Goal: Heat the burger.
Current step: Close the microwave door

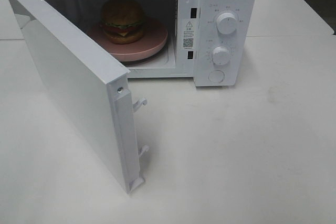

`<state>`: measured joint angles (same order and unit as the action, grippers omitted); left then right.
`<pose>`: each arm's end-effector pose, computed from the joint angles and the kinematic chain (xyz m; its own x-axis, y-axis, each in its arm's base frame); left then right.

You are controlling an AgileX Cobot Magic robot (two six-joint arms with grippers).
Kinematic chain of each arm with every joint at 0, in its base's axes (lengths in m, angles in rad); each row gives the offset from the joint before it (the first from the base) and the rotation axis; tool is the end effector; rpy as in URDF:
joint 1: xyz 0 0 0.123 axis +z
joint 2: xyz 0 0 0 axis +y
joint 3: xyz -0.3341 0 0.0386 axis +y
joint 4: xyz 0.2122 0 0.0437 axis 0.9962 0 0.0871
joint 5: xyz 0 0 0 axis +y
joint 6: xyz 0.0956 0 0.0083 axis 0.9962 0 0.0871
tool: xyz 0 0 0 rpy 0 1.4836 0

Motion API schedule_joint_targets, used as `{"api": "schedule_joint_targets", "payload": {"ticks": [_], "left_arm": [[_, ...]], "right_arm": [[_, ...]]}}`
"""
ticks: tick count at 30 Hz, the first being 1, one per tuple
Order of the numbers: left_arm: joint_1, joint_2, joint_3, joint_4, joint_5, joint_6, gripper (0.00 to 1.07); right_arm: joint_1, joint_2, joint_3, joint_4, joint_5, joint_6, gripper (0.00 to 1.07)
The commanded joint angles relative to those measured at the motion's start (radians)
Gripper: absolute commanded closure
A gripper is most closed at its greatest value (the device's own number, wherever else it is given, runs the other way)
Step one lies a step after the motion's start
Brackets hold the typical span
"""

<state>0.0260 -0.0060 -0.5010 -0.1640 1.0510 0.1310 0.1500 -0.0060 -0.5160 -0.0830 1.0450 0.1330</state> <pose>-0.0842 -0.0158 0.2594 -0.4302 0.0373 -0.9020 0.1230 0.9923 -0.0176 -0.0834 -0.0196 0.2630 -0.4220 0.0282 -0.9061 -0.0465 0.9975 0.0526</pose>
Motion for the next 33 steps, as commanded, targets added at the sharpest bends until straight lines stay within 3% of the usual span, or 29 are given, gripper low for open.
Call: {"api": "schedule_joint_targets", "payload": {"ticks": [1, 12, 17, 18, 19, 20, 22, 23, 24, 25, 26, 27, 29, 33], "left_arm": [[-0.004, -0.01, 0.004, -0.013, -0.014, 0.0, 0.07], [-0.004, 0.049, -0.023, -0.011, -0.023, -0.026, 0.12], [-0.004, 0.168, -0.062, -0.009, -0.046, -0.039, 0.23], [-0.004, 0.196, -0.062, -0.009, -0.054, -0.039, 0.27], [-0.004, 0.246, -0.062, -0.011, -0.066, -0.039, 0.39], [-0.004, 0.246, -0.062, -0.011, -0.066, -0.039, 0.39], [-0.004, 0.32, -0.062, -0.009, -0.103, -0.039, 0.61], [-0.004, 0.32, -0.062, -0.009, -0.103, -0.039, 0.61], [-0.004, 0.367, -0.062, -0.009, -0.138, -0.039, 0.77], [-0.004, 0.367, -0.062, -0.009, -0.138, -0.039, 0.77], [-0.004, 0.392, -0.062, -0.012, -0.157, -0.039, 0.86], [-0.004, 0.444, -0.062, -0.013, -0.195, -0.039, 1.02], [-0.004, 0.464, -0.062, -0.013, -0.21, -0.036, 1.07], [-0.004, 0.583, -0.062, -0.035, -0.334, 0.045, 1.07]], "right_arm": [[-0.005, -0.026, 0.003, 0.0, -0.008, -0.008, 0.35], [-0.005, -0.026, 0.003, 0.0, -0.008, -0.008, 0.35], [-0.005, -0.026, 0.003, 0.0, -0.008, -0.008, 0.35], [-0.005, -0.026, 0.003, 0.0, -0.008, -0.008, 0.35], [-0.005, -0.026, 0.003, 0.0, -0.008, -0.008, 0.35], [-0.005, -0.026, 0.003, 0.0, -0.008, -0.008, 0.35], [-0.005, -0.026, 0.003, 0.0, -0.008, -0.008, 0.35], [-0.005, -0.026, 0.003, 0.0, -0.008, -0.008, 0.35], [-0.005, -0.026, 0.003, 0.0, -0.008, -0.008, 0.35], [-0.005, -0.026, 0.003, 0.0, -0.008, -0.008, 0.35], [-0.005, -0.026, 0.003, 0.0, -0.008, -0.008, 0.35], [-0.005, -0.026, 0.003, 0.0, -0.008, -0.008, 0.35], [-0.005, -0.026, 0.003, 0.0, -0.008, -0.008, 0.35], [-0.005, -0.026, 0.003, 0.0, -0.008, -0.008, 0.35]]}}
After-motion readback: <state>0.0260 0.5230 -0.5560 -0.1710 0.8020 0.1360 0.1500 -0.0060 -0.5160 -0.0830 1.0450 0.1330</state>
